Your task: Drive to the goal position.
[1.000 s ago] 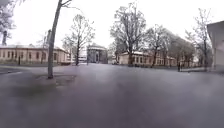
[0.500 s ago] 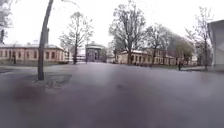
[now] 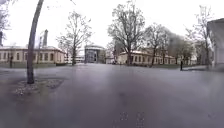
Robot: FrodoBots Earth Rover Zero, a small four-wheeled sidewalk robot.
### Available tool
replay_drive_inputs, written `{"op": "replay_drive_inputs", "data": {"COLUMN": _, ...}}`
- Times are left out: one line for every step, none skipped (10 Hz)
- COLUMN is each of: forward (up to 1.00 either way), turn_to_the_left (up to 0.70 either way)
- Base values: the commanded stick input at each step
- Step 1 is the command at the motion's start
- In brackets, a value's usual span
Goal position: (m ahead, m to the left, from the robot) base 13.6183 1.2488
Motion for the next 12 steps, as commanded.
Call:
{"op": "replay_drive_inputs", "data": {"forward": 1.00, "turn_to_the_left": 0.00}}
{"op": "replay_drive_inputs", "data": {"forward": 1.00, "turn_to_the_left": 0.00}}
{"op": "replay_drive_inputs", "data": {"forward": 1.00, "turn_to_the_left": 0.00}}
{"op": "replay_drive_inputs", "data": {"forward": 1.00, "turn_to_the_left": 0.00}}
{"op": "replay_drive_inputs", "data": {"forward": 1.00, "turn_to_the_left": 0.00}}
{"op": "replay_drive_inputs", "data": {"forward": 1.00, "turn_to_the_left": 0.00}}
{"op": "replay_drive_inputs", "data": {"forward": 1.00, "turn_to_the_left": 0.00}}
{"op": "replay_drive_inputs", "data": {"forward": 1.00, "turn_to_the_left": 0.00}}
{"op": "replay_drive_inputs", "data": {"forward": 1.00, "turn_to_the_left": 0.00}}
{"op": "replay_drive_inputs", "data": {"forward": 1.00, "turn_to_the_left": 0.00}}
{"op": "replay_drive_inputs", "data": {"forward": 1.00, "turn_to_the_left": 0.00}}
{"op": "replay_drive_inputs", "data": {"forward": 1.00, "turn_to_the_left": 0.00}}
